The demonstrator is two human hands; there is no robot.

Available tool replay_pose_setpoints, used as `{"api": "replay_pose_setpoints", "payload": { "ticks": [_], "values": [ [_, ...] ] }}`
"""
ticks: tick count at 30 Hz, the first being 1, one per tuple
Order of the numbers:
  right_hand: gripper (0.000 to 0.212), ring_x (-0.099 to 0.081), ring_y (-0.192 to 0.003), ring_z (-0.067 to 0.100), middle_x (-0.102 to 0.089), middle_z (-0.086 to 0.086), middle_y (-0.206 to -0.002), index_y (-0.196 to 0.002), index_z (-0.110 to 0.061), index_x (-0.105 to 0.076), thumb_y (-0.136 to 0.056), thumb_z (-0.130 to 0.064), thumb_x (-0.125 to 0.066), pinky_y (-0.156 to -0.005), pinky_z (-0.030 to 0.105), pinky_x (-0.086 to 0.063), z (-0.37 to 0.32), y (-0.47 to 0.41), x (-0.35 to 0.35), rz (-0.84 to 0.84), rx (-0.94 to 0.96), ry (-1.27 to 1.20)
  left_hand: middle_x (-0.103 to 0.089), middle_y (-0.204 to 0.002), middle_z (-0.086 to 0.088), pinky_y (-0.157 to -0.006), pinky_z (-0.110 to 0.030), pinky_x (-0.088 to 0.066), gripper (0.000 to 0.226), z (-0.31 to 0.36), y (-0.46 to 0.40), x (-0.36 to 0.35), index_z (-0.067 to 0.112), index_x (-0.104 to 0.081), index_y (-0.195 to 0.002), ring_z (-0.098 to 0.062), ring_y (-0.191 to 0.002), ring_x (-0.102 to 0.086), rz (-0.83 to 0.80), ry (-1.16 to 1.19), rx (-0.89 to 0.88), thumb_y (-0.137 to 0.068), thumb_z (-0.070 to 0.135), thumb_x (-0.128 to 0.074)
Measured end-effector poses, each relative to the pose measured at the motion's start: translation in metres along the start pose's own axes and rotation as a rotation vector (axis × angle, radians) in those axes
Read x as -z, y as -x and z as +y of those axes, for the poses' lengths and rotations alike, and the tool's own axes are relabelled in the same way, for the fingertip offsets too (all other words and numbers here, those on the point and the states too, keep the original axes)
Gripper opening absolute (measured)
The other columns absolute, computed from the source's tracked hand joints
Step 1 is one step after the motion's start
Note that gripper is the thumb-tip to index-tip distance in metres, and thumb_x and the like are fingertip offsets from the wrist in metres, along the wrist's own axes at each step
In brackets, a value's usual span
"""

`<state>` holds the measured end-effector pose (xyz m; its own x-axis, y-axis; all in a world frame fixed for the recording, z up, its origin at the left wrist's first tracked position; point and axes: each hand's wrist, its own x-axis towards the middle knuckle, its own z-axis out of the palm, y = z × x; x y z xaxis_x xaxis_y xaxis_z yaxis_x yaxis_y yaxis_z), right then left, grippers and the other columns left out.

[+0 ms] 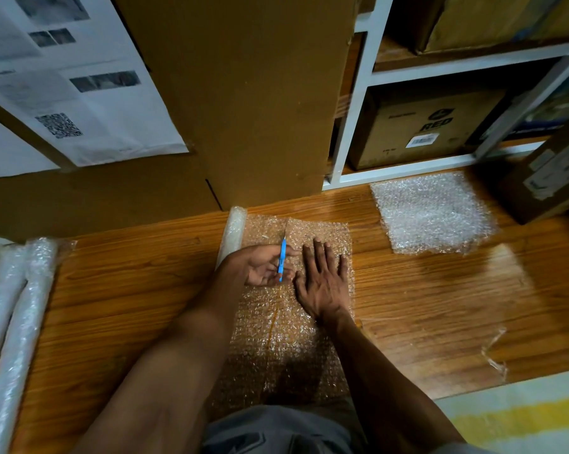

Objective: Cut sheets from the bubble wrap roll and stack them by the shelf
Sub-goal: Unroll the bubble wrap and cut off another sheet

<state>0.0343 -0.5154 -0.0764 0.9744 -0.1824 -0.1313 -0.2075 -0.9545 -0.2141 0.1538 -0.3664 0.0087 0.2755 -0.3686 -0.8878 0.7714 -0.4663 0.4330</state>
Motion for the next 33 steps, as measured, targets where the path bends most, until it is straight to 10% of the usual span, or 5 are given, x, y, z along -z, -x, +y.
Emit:
{"api": "replay_pose_setpoints", "payload": {
  "ticks": [22,28,33],
  "values": [
    [0.075,0.014,-0.161,0.026,0.013,0.004,-0.175,-0.168,-0.025,-0.001,-0.103,-0.058,-0.016,-0.128,0.059,0.004,0.0,0.0,0.004,-0.025,0.003,0.006,-0.077,-0.095,-0.015,-0.038,-0.012,-0.037,0.01,0.005,-0.012,0.002,0.005,-0.073,-0.101,-0.01,-0.068,-0.073,0.206,0.084,-0.205,-0.096,0.013,-0.071],
    [0.074,0.013,-0.161,0.026,0.012,0.004,-0.175,-0.168,-0.024,-0.002,-0.104,-0.057,-0.017,-0.128,0.059,0.002,0.0,0.0,0.001,-0.021,0.003,0.004,-0.079,-0.106,-0.011,-0.044,-0.014,-0.043,0.037,0.002,-0.003,0.005,0.005,-0.072,-0.112,-0.009,-0.076,-0.075,0.174,0.016,-0.202,-0.092,0.036,-0.075],
    [0.074,0.015,-0.161,0.025,0.015,0.003,-0.175,-0.168,-0.026,0.002,-0.104,-0.058,-0.015,-0.128,0.059,0.002,0.001,0.001,0.002,-0.03,0.001,-0.005,-0.075,-0.083,-0.007,-0.042,-0.014,-0.035,0.023,-0.007,0.001,0.011,0.012,-0.075,-0.089,-0.002,-0.046,-0.061,0.292,-0.076,-0.356,-0.09,0.035,-0.078]
  ]
}}
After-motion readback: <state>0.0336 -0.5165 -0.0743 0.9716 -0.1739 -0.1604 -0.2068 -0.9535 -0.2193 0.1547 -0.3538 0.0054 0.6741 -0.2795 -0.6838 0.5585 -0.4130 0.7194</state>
